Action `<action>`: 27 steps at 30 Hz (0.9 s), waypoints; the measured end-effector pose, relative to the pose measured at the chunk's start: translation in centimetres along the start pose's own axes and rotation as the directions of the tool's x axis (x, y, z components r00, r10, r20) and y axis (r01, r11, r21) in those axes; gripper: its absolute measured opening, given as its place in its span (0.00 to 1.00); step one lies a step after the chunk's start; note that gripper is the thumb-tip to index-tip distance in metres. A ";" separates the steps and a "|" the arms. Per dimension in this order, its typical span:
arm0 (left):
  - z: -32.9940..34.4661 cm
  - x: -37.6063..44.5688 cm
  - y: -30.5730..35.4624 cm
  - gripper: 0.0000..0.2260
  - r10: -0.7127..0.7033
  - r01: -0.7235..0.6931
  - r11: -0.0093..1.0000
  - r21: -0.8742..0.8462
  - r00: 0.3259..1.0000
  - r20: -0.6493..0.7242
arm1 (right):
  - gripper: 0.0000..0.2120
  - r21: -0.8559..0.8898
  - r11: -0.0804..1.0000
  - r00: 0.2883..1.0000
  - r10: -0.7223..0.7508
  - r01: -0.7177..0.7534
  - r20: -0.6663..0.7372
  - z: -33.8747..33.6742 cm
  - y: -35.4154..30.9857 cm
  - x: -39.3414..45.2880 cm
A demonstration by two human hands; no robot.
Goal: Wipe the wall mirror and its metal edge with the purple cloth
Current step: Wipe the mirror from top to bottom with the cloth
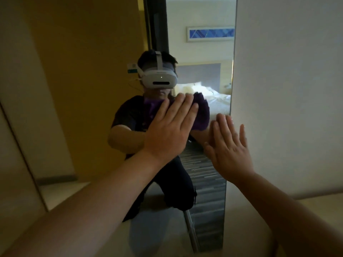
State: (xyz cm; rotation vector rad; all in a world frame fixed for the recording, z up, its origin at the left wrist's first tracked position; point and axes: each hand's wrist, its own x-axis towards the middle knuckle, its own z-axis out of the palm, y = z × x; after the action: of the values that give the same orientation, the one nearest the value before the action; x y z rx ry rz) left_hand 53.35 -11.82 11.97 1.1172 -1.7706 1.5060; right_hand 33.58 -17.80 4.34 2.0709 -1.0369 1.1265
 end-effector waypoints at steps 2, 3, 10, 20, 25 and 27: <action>0.6 -3.6 2.0 0.20 0.019 -0.019 1.000 -0.019 1.000 0.016 | 0.31 0.001 0.999 0.999 -0.034 0.034 -0.021 0.1 0.4 -0.1; 1.0 -5.6 3.0 0.20 0.023 -0.022 0.999 -0.034 0.999 0.026 | 0.31 -0.011 0.999 0.999 -0.052 0.051 -0.017 0.0 0.6 -0.1; 3.2 -18.9 10.2 0.19 0.133 -0.122 0.991 -0.060 0.964 0.229 | 0.30 -0.052 0.994 0.988 -0.089 0.096 0.125 -1.3 1.4 0.0; -0.4 -10.4 5.7 0.21 0.047 -0.003 0.985 -0.170 0.967 0.252 | 0.28 0.071 0.982 0.972 0.162 -0.176 0.168 -4.9 4.5 1.2; -0.6 3.9 1.4 0.21 -0.047 0.056 0.992 -0.112 0.996 0.081 | 0.33 -0.061 0.974 0.921 0.226 -0.218 0.317 -3.6 6.8 1.4; -0.4 8.9 0.6 0.23 -0.083 0.087 0.993 -0.075 0.995 0.055 | 0.35 -0.070 0.977 0.930 0.211 -0.199 0.302 -3.2 6.9 1.2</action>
State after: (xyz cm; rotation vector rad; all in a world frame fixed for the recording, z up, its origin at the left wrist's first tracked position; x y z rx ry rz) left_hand 48.34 -13.51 19.15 1.1872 -1.7772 1.3587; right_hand 26.87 -19.58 7.74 2.1925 -1.4428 0.8848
